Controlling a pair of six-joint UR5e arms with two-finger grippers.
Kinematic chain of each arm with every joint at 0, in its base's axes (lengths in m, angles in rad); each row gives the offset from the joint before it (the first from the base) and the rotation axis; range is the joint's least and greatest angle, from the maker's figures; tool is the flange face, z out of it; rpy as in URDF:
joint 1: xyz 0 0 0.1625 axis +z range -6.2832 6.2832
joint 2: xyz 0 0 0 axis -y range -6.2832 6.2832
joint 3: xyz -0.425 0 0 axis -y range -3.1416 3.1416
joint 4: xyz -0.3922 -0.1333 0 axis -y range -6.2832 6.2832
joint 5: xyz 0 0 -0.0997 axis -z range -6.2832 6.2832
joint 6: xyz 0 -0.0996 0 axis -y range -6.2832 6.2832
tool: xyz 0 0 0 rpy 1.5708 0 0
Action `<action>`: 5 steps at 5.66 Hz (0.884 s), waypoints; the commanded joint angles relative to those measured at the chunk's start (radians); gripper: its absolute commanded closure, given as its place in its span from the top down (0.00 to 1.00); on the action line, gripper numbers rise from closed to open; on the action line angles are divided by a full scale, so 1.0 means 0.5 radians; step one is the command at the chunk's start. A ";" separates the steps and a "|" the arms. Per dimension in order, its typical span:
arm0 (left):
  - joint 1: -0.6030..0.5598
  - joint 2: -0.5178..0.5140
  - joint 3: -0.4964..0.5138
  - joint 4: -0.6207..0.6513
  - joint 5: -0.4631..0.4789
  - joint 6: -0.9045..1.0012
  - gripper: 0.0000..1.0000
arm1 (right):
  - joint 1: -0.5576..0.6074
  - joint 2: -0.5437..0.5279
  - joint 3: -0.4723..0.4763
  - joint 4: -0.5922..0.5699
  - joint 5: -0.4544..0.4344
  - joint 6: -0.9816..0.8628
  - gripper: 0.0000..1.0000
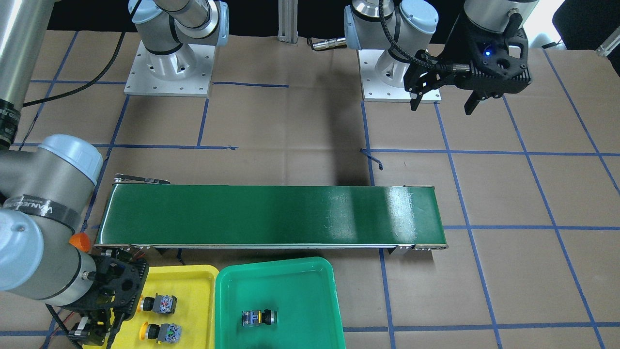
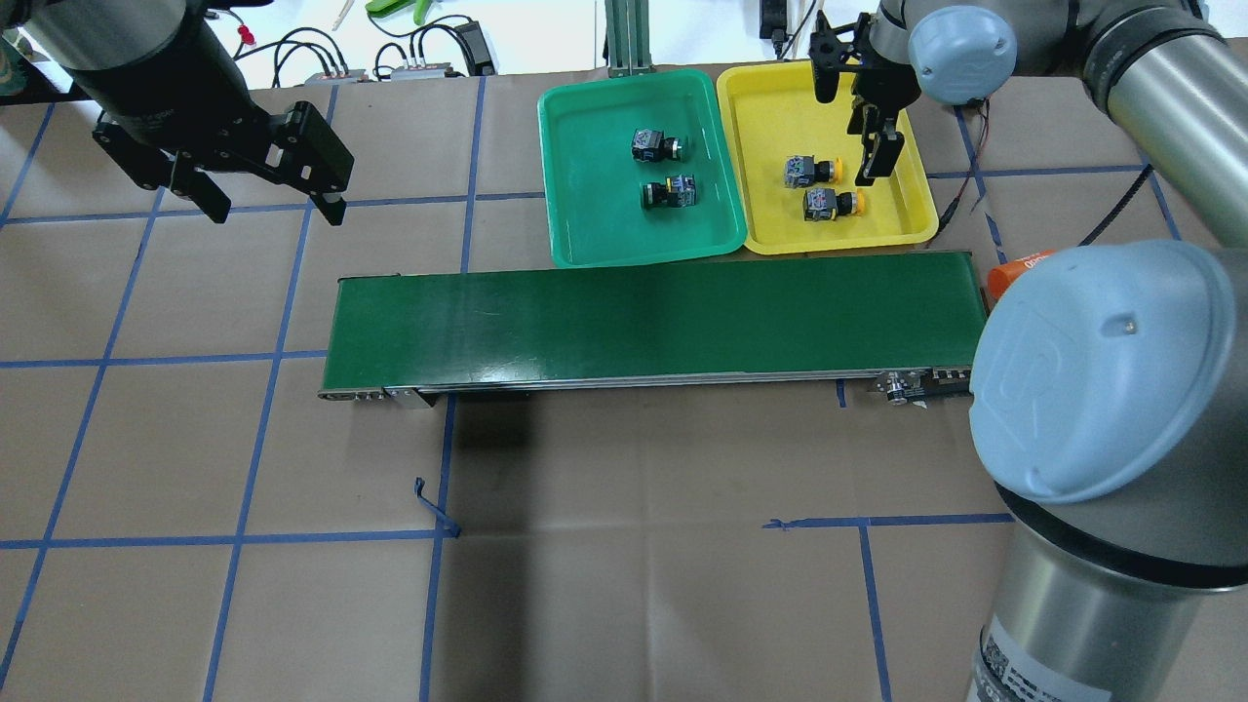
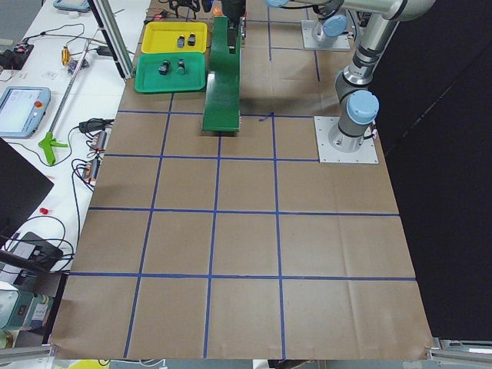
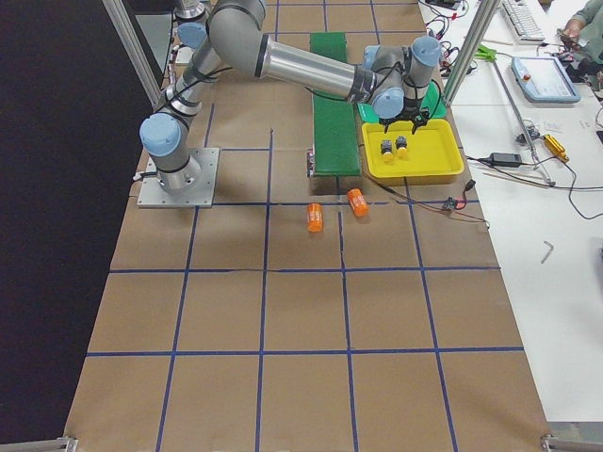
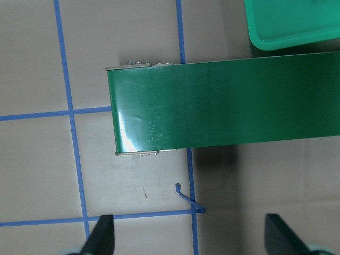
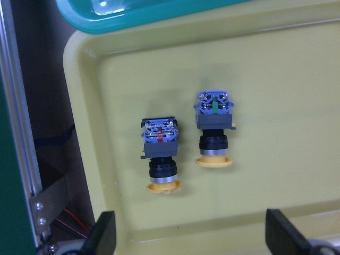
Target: Sort buttons by color to trays
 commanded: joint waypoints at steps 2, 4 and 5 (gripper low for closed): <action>0.002 0.000 0.000 0.000 0.000 0.000 0.98 | 0.010 -0.398 0.021 0.393 0.010 0.898 1.00; 0.002 0.003 -0.003 0.000 0.000 0.000 0.98 | 0.004 -0.594 0.037 0.711 0.007 1.897 1.00; 0.002 0.003 -0.003 0.000 0.000 0.000 0.98 | 0.007 -0.653 0.040 0.777 0.007 2.425 1.00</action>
